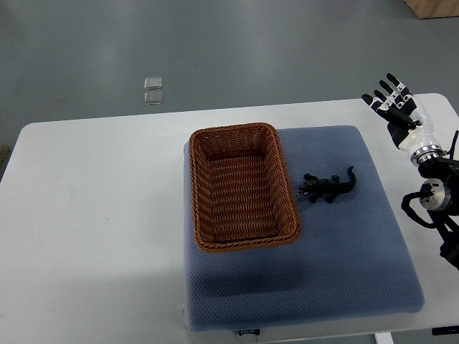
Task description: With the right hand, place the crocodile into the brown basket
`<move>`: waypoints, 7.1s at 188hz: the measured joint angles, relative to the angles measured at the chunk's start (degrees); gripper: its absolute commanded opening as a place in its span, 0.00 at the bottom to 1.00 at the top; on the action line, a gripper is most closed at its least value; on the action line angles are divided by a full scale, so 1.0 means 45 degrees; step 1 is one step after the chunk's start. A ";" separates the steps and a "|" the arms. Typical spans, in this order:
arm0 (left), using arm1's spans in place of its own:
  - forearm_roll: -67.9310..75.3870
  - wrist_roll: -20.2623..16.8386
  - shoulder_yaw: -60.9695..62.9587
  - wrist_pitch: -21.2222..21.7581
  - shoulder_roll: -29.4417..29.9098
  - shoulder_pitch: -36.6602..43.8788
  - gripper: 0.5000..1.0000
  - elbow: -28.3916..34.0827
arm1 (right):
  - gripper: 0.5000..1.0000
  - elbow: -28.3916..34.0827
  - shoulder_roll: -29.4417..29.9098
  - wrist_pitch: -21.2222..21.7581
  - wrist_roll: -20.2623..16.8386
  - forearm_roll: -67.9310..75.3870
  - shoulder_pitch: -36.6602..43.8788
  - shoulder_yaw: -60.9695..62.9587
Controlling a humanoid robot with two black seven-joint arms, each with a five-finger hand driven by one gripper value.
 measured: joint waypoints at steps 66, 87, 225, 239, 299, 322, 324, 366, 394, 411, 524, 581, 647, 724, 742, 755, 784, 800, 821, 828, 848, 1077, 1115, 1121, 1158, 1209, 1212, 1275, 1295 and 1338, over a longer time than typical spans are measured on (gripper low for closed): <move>0.0000 0.0000 -0.0004 0.0000 0.0000 0.0000 1.00 -0.0004 | 0.86 0.0068 0.0100 0.0042 0.0126 0.0108 -0.0016 0.0013; 0.0000 0.0000 -0.0004 0.0000 0.0000 0.0000 1.00 -0.0004 | 0.86 0.0068 0.0100 0.0003 0.0146 0.0112 -0.0017 0.0013; 0.0000 0.0000 -0.0003 0.0000 0.0000 0.0000 1.00 -0.0004 | 0.86 0.0059 -0.0360 0.0625 0.0258 -0.0184 0.0179 -0.0363; 0.0000 0.0000 -0.0003 0.0000 0.0000 -0.0001 1.00 -0.0004 | 0.86 0.0070 -0.0671 0.0870 0.0428 -0.0446 0.0265 -0.0866; 0.0000 -0.0001 -0.0004 -0.0001 0.0000 -0.0002 1.00 -0.0003 | 0.86 0.0567 -0.2835 0.1639 0.2269 -0.3549 0.1305 -0.4569; 0.0000 0.0000 -0.0004 0.0000 0.0000 0.0000 1.00 -0.0003 | 0.86 0.1362 -0.3708 0.1654 0.2702 -0.5280 0.1815 -0.5964; 0.0000 -0.0001 -0.0004 0.0000 0.0000 0.0000 1.00 -0.0003 | 0.86 0.1427 -0.3774 0.1654 0.2728 -0.5438 0.1857 -0.6066; 0.0000 0.0000 -0.0004 -0.0001 0.0000 -0.0001 1.00 -0.0002 | 0.86 0.2132 -0.4496 0.1654 0.3272 -0.8977 0.2867 -0.7590; 0.0000 0.0000 -0.0004 0.0000 0.0000 0.0000 1.00 -0.0002 | 0.86 0.2262 -0.4847 0.1619 0.3406 -1.0212 0.3662 -0.8769; 0.0000 0.0000 -0.0004 -0.0001 0.0000 -0.0004 1.00 -0.0002 | 0.86 0.2386 -0.4975 0.1521 0.3482 -1.0671 0.4276 -0.9705; 0.0000 0.0000 -0.0004 -0.0001 0.0000 -0.0001 1.00 -0.0002 | 0.86 0.2462 -0.5348 0.0803 0.3424 -1.3959 0.6005 -1.3244; 0.0000 0.0000 -0.0004 -0.0001 0.0000 0.0000 1.00 -0.0002 | 0.85 0.2453 -0.5177 0.0774 0.3124 -1.4005 0.6263 -1.3472; 0.0000 0.0000 -0.0004 -0.0001 0.0000 0.0001 1.00 -0.0003 | 0.85 0.2460 -0.4925 0.0827 0.2936 -1.4009 0.6402 -1.3858; 0.0000 0.0000 -0.0004 -0.0001 0.0000 0.0000 1.00 -0.0003 | 0.85 0.2370 -0.4550 0.0908 0.2855 -1.4026 0.6477 -1.4469; 0.0000 0.0000 -0.0004 -0.0001 0.0000 -0.0001 1.00 -0.0004 | 0.84 0.2348 -0.4548 0.0908 0.2788 -1.4029 0.6481 -1.4564; 0.0000 0.0000 -0.0004 -0.0001 0.0000 0.0000 1.00 -0.0004 | 0.84 0.2344 -0.4523 0.0908 0.2762 -1.4030 0.6492 -1.4588; 0.0000 0.0000 -0.0004 -0.0001 0.0000 0.0000 1.00 -0.0004 | 0.83 0.2317 -0.4347 0.0908 0.2737 -1.4032 0.6491 -1.4615; 0.0000 0.0000 -0.0004 -0.0001 0.0000 0.0000 1.00 -0.0004 | 0.83 0.2266 -0.4292 0.0911 0.2730 -1.4045 0.6486 -1.4615; 0.0000 0.0000 -0.0004 -0.0001 0.0000 0.0000 1.00 -0.0004 | 0.82 0.2125 -0.4155 0.0911 0.2728 -1.4070 0.6469 -1.4617; 0.0000 0.0000 -0.0004 -0.0001 0.0000 0.0000 1.00 -0.0004 | 0.81 0.2068 -0.4130 0.0911 0.2728 -1.4074 0.6463 -1.4617; 0.0000 0.0000 -0.0004 -0.0001 0.0000 0.0000 1.00 -0.0004 | 0.81 0.1961 -0.4082 0.0891 0.2678 -1.4079 0.6438 -1.4625; 0.0000 0.0000 -0.0004 -0.0001 0.0000 0.0000 1.00 -0.0003 | 0.59 0.1835 -0.3971 0.0790 0.2119 -1.4079 0.6253 -1.4854; 0.0000 0.0000 -0.0004 -0.0001 0.0000 0.0000 1.00 -0.0003 | 0.52 0.1834 -0.3977 0.0790 0.2113 -1.4079 0.6303 -1.4853; 0.0000 0.0000 -0.0004 -0.0001 0.0000 0.0000 1.00 -0.0003 | 0.51 0.1834 -0.3978 0.0790 0.2113 -1.4079 0.6305 -1.4853; 0.0000 0.0000 -0.0004 -0.0001 0.0000 0.0000 1.00 -0.0003 | 0.36 0.1828 -0.3981 0.0781 0.2111 -1.4081 0.6327 -1.4860; 0.0000 0.0000 -0.0004 -0.0001 0.0000 0.0000 1.00 -0.0003 | 0.15 0.1815 -0.3981 0.0611 0.2106 -1.4081 0.6328 -1.4854; 0.0000 0.0000 -0.0004 -0.0001 0.0000 0.0000 1.00 -0.0003 | 0.13 0.1815 -0.3982 0.0599 0.2105 -1.4081 0.6328 -1.4854; 0.0000 0.0000 -0.0004 -0.0001 0.0000 0.0000 1.00 -0.0003 | 0.00 0.1795 -0.3981 0.0351 0.2106 -1.4063 0.6326 -1.4849; 0.0000 0.0000 -0.0004 -0.0001 0.0000 0.0000 1.00 -0.0003 | 0.00 0.1784 -0.3981 0.0264 0.2111 -1.4061 0.6301 -1.4837; 0.0000 0.0000 -0.0004 -0.0001 0.0000 0.0000 1.00 -0.0003 | 0.00 0.1658 -0.3981 0.0207 0.2123 -1.4038 0.6276 -1.4810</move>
